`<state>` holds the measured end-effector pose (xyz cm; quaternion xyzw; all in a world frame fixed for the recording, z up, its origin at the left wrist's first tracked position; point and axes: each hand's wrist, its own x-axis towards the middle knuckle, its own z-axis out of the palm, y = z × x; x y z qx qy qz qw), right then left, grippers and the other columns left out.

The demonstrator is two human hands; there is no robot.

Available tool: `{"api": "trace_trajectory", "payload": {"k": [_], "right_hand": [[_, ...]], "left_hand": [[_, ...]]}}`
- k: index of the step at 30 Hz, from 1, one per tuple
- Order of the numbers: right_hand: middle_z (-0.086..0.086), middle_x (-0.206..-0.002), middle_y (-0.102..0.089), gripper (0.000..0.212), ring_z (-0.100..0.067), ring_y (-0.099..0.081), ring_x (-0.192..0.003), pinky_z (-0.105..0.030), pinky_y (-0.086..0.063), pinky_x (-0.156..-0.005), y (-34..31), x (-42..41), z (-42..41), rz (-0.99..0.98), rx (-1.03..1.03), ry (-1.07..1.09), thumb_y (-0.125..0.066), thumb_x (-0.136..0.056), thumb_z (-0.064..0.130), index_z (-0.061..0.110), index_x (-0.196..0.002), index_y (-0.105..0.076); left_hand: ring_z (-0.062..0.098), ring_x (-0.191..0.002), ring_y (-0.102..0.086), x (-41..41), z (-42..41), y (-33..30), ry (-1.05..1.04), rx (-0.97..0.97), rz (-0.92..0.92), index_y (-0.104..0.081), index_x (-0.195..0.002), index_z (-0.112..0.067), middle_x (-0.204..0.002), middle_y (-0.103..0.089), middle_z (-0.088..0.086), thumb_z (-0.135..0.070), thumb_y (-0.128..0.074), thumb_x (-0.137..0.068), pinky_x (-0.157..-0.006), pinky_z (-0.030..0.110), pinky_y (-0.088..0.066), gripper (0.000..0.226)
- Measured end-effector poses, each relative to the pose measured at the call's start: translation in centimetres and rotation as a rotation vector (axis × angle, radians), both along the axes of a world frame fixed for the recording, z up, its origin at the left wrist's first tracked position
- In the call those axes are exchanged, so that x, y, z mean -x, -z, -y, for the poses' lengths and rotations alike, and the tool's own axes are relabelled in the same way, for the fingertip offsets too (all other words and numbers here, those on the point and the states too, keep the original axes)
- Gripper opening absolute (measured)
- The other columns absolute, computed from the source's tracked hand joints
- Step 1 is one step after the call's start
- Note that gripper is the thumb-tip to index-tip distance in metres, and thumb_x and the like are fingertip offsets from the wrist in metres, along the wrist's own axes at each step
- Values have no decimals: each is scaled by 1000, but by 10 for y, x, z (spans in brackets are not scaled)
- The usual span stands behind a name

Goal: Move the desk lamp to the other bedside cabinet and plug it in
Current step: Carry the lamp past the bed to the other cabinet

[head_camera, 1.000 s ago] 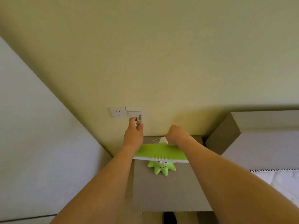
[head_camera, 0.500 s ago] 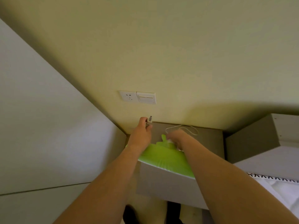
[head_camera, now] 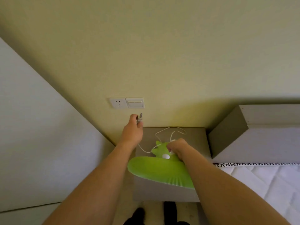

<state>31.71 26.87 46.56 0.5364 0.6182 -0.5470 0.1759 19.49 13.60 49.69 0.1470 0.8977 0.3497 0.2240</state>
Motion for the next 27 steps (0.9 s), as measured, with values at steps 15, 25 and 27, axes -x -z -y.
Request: {"api": "trace_trajectory", "payload": {"k": [15,25,27], "right_hand": [[-16,-89,-55,47,-26,-56,-75,-26,-44,-57,-35,-228,61,188,-122,655,-54,-73,2,-1,-119,-45],[-7,-65,-46,12,-19,-47,-59,-21,-38,-51,-24,-459,193,188,-126,1265,-56,-72,4,7,-73,-45],[-8,-61,-47,12,-18,-44,-53,-19,-33,-46,-19,-512,232,180,-135,1389,-56,-70,3,7,-68,-46]], "left_hand": [[35,-100,-63,-180,-66,-10,804,-77,163,-46,-120,-18,-110,-68,13,-28,-42,-97,-82,40,-47,26],[36,-104,-61,-430,-40,-3,1359,1,174,-46,-114,-15,-112,-67,16,-30,-41,-97,-84,42,-47,23],[35,-102,-61,-494,-19,0,1461,24,181,-47,-112,-15,-110,-68,15,-31,-41,-96,-77,39,-44,24]]}}
